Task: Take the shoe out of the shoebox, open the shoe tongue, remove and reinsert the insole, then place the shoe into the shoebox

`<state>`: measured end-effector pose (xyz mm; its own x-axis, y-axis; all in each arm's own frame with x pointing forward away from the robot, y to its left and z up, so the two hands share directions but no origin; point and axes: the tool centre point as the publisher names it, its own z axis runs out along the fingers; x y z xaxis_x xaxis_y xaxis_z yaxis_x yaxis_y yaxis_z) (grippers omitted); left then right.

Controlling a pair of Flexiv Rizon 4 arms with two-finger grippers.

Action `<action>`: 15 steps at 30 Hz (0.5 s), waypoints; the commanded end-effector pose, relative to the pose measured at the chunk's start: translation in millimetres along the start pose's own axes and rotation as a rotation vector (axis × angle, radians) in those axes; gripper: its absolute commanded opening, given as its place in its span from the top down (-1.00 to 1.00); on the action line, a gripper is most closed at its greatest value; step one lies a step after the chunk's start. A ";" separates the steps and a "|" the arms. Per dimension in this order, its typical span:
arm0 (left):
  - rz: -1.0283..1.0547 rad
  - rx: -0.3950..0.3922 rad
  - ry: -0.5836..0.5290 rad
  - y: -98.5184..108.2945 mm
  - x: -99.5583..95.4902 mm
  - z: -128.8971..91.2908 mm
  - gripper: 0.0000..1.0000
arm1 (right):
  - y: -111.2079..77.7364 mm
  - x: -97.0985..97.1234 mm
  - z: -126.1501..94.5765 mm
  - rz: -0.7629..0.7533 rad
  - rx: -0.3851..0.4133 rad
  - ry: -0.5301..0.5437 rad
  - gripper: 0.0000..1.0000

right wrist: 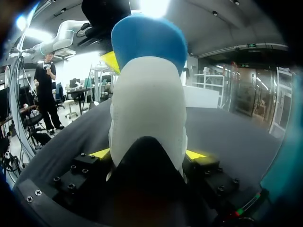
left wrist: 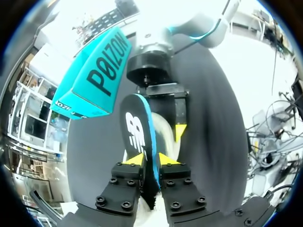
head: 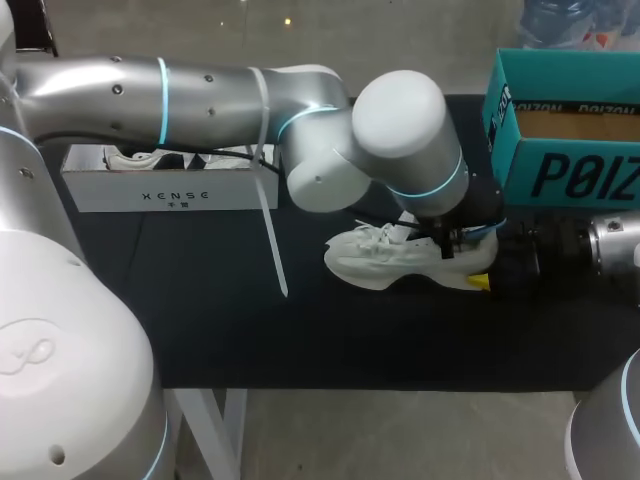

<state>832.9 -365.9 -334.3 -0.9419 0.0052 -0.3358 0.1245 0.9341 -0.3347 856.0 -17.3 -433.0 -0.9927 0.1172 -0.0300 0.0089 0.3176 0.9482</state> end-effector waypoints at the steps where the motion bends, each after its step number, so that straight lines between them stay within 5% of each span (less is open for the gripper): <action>1: -0.005 0.003 -0.017 1.5 2.7 -3.8 0.35 | -3.5 -1.5 2.9 -0.001 0.001 -0.001 1.00; 15: -0.039 -0.001 -0.064 3.4 3.0 1.5 0.50 | -3.5 -1.5 2.9 -0.001 0.001 -0.001 1.00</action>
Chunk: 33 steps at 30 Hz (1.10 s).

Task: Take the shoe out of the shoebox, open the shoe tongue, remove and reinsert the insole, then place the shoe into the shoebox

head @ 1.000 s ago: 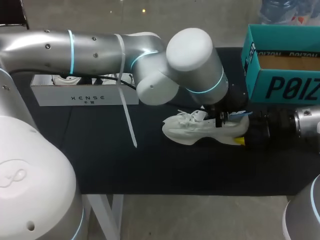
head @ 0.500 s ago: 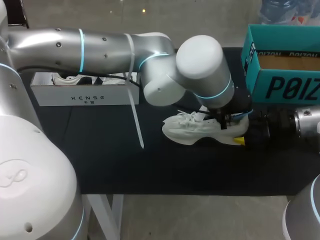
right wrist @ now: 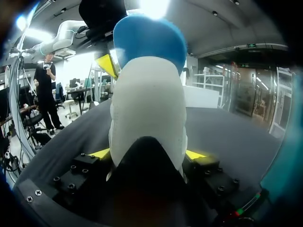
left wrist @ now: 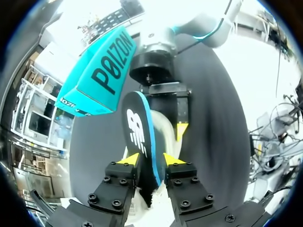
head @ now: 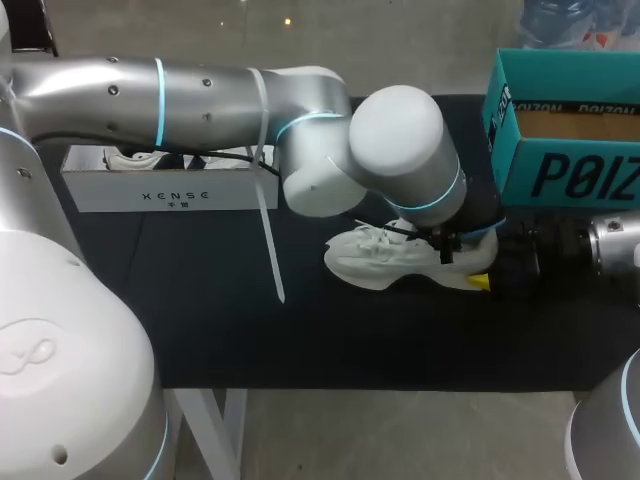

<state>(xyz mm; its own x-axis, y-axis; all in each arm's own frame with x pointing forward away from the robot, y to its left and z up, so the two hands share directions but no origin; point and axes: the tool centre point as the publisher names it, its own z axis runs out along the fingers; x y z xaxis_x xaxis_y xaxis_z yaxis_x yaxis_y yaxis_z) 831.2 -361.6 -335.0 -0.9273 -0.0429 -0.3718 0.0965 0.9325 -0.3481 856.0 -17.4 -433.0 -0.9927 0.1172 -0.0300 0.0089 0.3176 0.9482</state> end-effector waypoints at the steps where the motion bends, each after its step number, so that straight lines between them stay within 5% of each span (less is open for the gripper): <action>1: -0.010 -0.007 -0.018 -0.7 1.0 4.3 0.53 | -3.5 -1.5 2.9 -0.001 0.001 -0.001 1.00; 18: -0.060 0.002 -0.056 -9.5 -6.6 16.8 0.52 | -3.5 -1.5 2.9 -0.001 0.001 -0.001 1.00; 20: -0.067 0.004 -0.056 -9.0 -7.1 17.8 0.62 | -3.5 -1.5 2.9 -0.001 0.001 -0.001 1.00; 22: -0.074 0.011 -0.053 -8.4 -8.0 18.2 1.00 | -3.5 -1.5 2.9 -0.001 0.001 -0.001 1.00; 33: -0.078 0.064 -0.050 -10.9 -5.9 -1.1 1.00 | -3.5 -1.5 2.9 -0.001 0.001 -0.001 1.00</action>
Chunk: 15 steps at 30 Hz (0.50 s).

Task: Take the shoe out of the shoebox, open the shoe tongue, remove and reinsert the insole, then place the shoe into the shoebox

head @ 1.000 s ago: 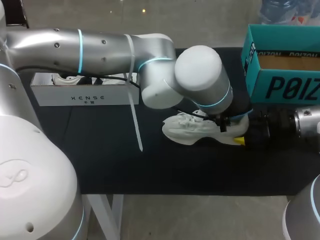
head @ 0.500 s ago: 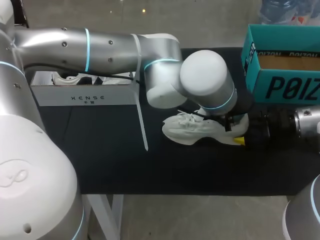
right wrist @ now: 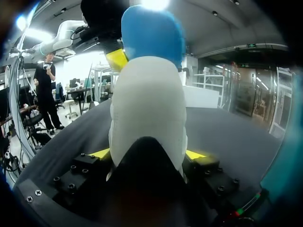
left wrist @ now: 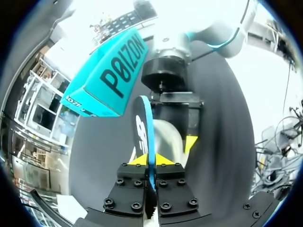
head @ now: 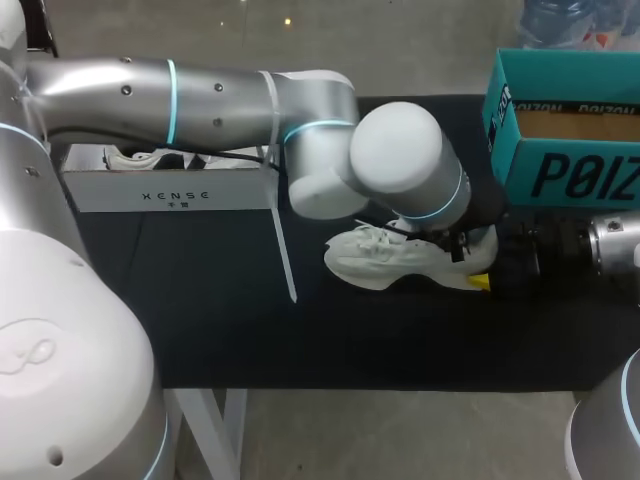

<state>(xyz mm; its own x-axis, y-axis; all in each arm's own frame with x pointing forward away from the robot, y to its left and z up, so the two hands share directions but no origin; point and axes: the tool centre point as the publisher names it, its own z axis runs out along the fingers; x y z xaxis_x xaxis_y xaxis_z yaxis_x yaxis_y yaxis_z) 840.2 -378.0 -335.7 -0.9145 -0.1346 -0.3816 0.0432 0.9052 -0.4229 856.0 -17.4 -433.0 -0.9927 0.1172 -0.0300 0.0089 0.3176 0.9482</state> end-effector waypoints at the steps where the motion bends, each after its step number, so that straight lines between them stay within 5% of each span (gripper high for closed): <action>1: -0.001 0.016 0.001 1.4 0.8 -12.6 1.00 | -3.4 -1.5 2.9 -0.001 0.001 -0.001 1.00; 9: -0.019 0.068 0.020 -19.1 3.1 -26.6 1.00 | -3.4 -1.5 2.9 -0.001 0.001 -0.001 1.00; 15: -0.022 0.148 0.042 -53.2 15.4 -59.6 1.00 | -3.4 -1.5 2.9 -0.001 0.001 -0.001 1.00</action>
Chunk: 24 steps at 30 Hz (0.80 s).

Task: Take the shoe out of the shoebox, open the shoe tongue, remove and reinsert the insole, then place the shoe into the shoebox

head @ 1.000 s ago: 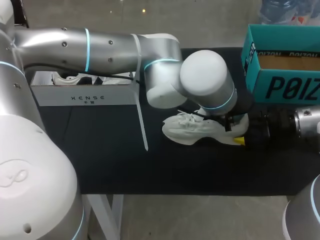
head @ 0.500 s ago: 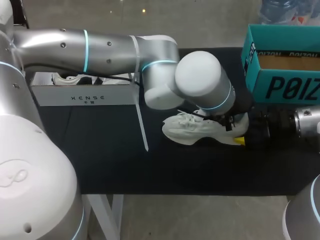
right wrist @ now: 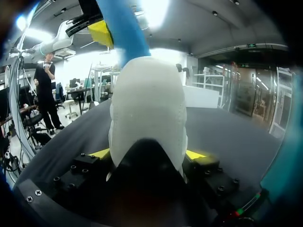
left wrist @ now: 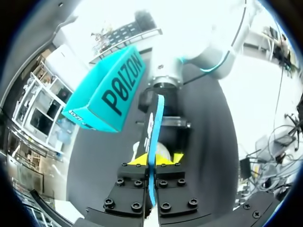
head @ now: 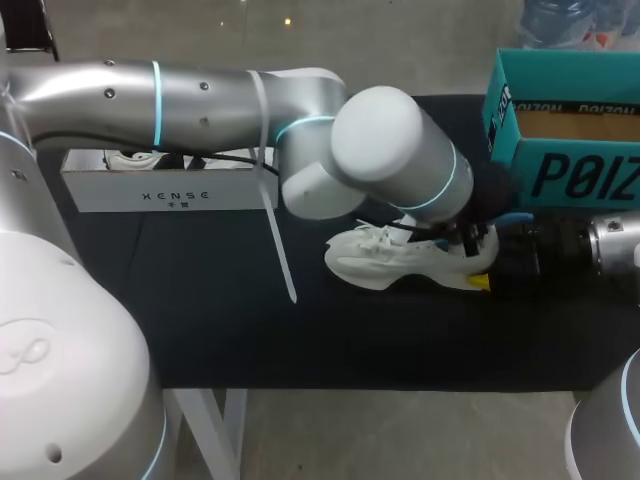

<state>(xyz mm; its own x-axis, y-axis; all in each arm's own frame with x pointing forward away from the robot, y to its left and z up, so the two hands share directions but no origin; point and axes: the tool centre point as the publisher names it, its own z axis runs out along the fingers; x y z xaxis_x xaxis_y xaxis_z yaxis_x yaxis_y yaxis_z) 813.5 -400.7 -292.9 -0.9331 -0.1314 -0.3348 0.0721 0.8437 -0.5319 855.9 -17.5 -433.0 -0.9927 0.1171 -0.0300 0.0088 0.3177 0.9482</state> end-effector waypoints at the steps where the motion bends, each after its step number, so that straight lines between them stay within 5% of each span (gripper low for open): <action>1: 0.000 0.042 0.007 -22.5 7.7 -26.5 1.00 | -3.5 -1.6 3.0 -0.001 0.001 -0.001 1.00; 7: -0.049 0.151 0.093 -52.9 10.4 -60.1 1.00 | -3.5 -1.6 3.0 -0.001 0.001 -0.001 1.00; 11: -0.080 0.238 0.251 -61.8 3.0 -85.1 1.00 | -3.5 -1.6 3.0 -0.001 0.001 -0.001 1.00; 24: -0.227 0.385 0.514 -56.1 -61.7 -138.4 1.00 | -3.5 -1.6 3.0 -0.001 0.001 -0.001 1.00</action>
<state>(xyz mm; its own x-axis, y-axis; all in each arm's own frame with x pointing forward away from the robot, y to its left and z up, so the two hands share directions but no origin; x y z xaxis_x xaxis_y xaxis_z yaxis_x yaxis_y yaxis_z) 810.2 -390.2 -140.4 -0.9945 -0.0658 0.0819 -0.1050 0.5893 -0.8011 856.0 -17.4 -433.0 -0.9927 0.1172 -0.0300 0.0089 0.3177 0.9481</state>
